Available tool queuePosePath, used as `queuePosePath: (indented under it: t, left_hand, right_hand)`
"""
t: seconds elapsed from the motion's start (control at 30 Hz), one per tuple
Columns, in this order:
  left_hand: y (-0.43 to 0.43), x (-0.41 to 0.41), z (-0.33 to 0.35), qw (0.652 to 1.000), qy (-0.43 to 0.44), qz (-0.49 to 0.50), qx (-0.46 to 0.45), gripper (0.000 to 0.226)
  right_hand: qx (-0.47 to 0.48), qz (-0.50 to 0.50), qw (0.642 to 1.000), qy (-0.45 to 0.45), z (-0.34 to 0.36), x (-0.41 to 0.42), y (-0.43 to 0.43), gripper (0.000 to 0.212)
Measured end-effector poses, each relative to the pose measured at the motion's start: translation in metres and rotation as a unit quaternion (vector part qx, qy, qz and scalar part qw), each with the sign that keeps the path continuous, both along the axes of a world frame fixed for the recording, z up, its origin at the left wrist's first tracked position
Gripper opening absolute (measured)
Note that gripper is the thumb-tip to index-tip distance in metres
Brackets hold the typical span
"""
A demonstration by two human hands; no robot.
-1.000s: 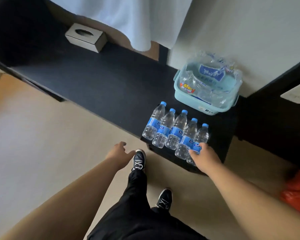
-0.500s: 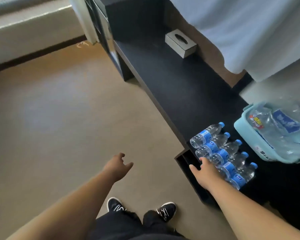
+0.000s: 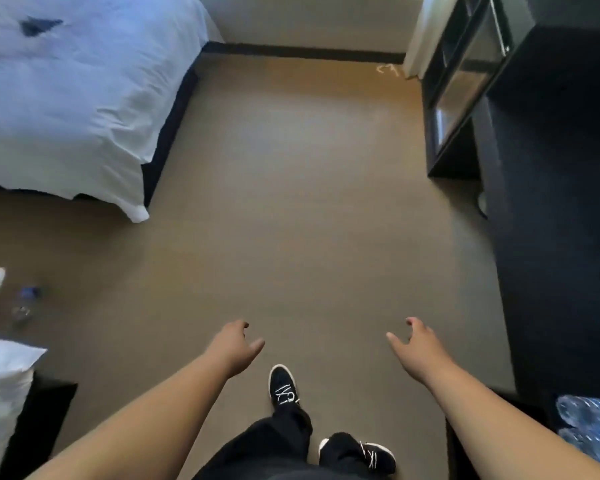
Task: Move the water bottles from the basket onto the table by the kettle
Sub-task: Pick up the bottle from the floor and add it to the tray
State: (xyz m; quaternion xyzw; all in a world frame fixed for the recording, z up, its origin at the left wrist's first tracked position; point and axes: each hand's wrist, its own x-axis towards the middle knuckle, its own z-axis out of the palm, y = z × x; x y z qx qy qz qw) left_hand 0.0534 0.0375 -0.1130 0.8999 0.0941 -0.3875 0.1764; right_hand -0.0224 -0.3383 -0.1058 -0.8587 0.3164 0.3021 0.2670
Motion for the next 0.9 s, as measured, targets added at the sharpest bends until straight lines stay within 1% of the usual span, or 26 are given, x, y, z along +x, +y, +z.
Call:
queuePosePath:
  t: [0.13,0.37,0.5,0.6,0.77,0.9]
  left_hand:
    - [0.104,0.001,0.002,0.995,-0.001,0.099,0.013,0.072]
    - [0.224,-0.012,0.011,0.966,-0.038,0.256,0.002,0.07]
    - [0.267,-0.03,0.007,0.933,-0.055,0.357,-0.014,0.068]
    - [0.292,-0.043,0.003,0.907,-0.058,0.417,-0.024,0.066]
    - [0.328,-0.056,-0.006,0.873,-0.06,0.484,-0.026,0.066]
    - [0.355,-0.051,-0.016,0.851,-0.052,0.523,-0.027,0.066]
  right_hand:
    - [-0.002,0.103,0.995,0.0,0.002,0.066,0.091,0.076]
    - [0.0,0.246,0.969,-0.002,0.01,0.138,0.219,0.074]
    - [-0.009,0.33,0.944,-0.006,0.011,0.168,0.283,0.074]
    - [-0.013,0.374,0.927,-0.009,0.011,0.189,0.325,0.075]
    - [-0.007,0.432,0.902,-0.003,-0.002,0.22,0.385,0.076]
    - [-0.008,0.47,0.883,0.005,-0.015,0.248,0.428,0.078]
